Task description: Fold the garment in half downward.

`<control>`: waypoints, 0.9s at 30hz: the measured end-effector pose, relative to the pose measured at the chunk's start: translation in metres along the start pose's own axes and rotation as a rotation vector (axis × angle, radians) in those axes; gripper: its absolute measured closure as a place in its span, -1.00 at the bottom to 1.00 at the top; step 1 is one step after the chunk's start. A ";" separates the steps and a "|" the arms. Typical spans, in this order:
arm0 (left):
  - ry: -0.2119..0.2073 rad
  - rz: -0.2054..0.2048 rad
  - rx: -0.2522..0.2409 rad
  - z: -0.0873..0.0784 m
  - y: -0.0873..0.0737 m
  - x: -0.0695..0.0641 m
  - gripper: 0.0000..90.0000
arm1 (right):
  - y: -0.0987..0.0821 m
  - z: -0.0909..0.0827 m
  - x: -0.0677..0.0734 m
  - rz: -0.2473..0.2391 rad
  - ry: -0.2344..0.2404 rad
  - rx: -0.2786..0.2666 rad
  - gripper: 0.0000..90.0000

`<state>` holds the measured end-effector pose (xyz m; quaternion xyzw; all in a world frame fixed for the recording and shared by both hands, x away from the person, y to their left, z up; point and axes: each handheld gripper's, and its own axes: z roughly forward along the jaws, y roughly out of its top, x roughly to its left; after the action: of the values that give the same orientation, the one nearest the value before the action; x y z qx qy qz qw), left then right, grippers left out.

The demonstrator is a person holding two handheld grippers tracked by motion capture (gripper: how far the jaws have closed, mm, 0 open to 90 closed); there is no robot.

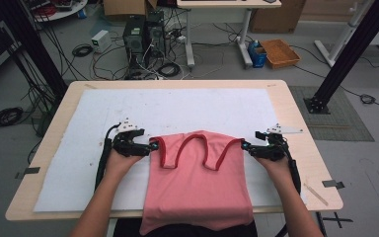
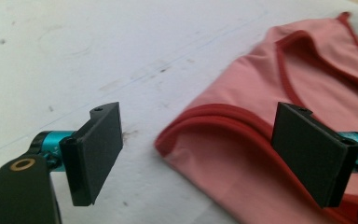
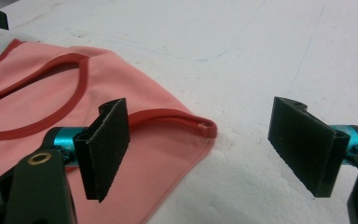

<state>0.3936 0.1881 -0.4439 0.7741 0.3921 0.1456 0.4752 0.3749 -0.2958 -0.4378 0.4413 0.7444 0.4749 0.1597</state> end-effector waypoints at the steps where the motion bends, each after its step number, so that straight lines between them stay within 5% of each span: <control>1: 0.000 -0.009 0.008 0.003 0.000 0.003 -0.63 | 0.001 0.004 -0.002 0.011 -0.003 0.025 -0.54; 5: -0.002 -0.036 0.039 0.010 0.000 0.009 -0.63 | 0.011 0.018 -0.001 -0.017 0.006 0.084 -0.54; 15: -0.026 -0.022 0.080 0.015 0.001 0.007 -0.55 | 0.011 0.037 0.005 -0.063 0.023 0.180 -0.42; 21: -0.011 0.025 0.149 0.016 0.001 0.002 -0.27 | 0.009 0.039 0.004 -0.096 -0.012 0.220 0.07; 27: 0.040 0.097 0.162 0.010 0.000 0.000 0.37 | 0.006 0.035 0.004 -0.116 -0.019 0.217 0.63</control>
<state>0.4000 0.1820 -0.4495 0.8249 0.3742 0.1519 0.3955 0.3987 -0.2720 -0.4496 0.4167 0.8142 0.3774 0.1452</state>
